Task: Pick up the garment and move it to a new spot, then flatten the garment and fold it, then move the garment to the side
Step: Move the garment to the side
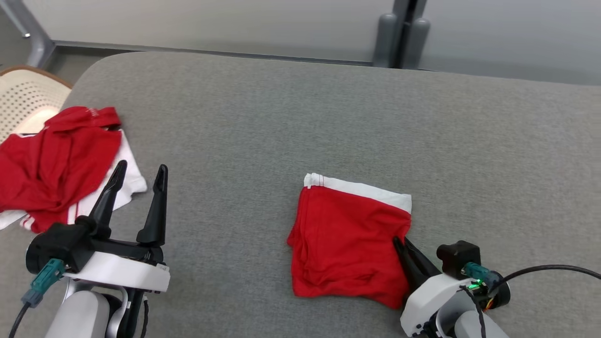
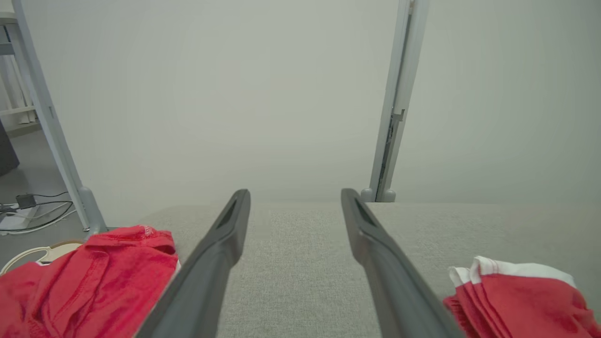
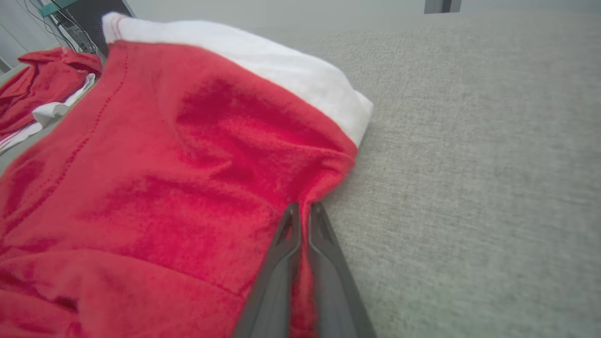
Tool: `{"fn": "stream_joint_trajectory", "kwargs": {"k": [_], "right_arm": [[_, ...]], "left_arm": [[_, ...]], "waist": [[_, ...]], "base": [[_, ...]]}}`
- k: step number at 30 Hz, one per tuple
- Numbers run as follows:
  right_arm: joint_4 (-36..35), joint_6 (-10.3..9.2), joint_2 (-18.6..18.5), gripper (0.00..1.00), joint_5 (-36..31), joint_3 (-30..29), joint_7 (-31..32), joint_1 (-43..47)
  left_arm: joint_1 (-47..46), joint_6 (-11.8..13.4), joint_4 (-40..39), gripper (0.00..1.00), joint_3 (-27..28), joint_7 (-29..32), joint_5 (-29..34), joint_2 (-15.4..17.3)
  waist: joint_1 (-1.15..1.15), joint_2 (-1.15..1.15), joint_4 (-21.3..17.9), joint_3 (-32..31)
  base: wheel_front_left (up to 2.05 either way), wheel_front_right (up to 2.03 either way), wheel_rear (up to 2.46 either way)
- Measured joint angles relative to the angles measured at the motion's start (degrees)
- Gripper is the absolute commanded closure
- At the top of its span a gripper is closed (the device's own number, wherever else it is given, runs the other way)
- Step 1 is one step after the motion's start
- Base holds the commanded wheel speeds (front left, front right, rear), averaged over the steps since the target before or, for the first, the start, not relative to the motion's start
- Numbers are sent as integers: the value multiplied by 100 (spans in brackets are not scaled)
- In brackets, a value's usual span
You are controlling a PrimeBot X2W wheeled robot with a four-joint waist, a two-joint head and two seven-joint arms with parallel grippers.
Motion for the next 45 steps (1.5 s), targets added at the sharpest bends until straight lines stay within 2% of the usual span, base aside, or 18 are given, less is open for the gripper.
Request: {"fn": "stream_joint_trajectory", "kwargs": {"k": [5,16,22,29,37,40,43,45], "right_arm": [[-238,0,-4,100,-435,118,41,1],[-799,0,-46,100,-1233,24,280,-245],[-1092,0,-477,100,-1472,-271,404,-836],[-1356,-1,-1222,100,-1637,-1138,727,-1587],[-1938,0,-2249,100,-2033,-2415,1540,-1720],[-2203,0,-2382,100,-2085,-2876,1848,-1718],[-2325,0,-2343,100,-2103,-3227,2093,-1696],[-2347,-3,-2165,39,-2114,-3442,2187,-1708]], "left_arm": [[70,-26,-293,0,33,-7,76,91],[90,-133,-1388,0,-330,159,191,476],[-91,-176,-2164,0,-525,426,204,814],[-684,-194,-2602,0,-784,532,149,1147],[-1357,-211,-2835,0,-1321,374,57,1496],[-1486,-211,-2848,0,-1452,312,12,1570],[-1577,-211,-2856,0,-1510,252,-32,1618],[-1586,-211,-2853,0,-1510,222,-53,1657]], "waist": [[0,0,-557,57],[0,0,-2212,406],[0,0,-2830,948],[0,0,-2990,1853],[0,0,-2659,2595],[0,0,-2472,2745],[0,0,-2334,2873],[0,0,-2280,2943]], "base": [[0,0,0],[0,0,0],[0,0,0],[0,0,0],[0,0,0],[0,0,0],[0,0,0],[0,0,0]]}}
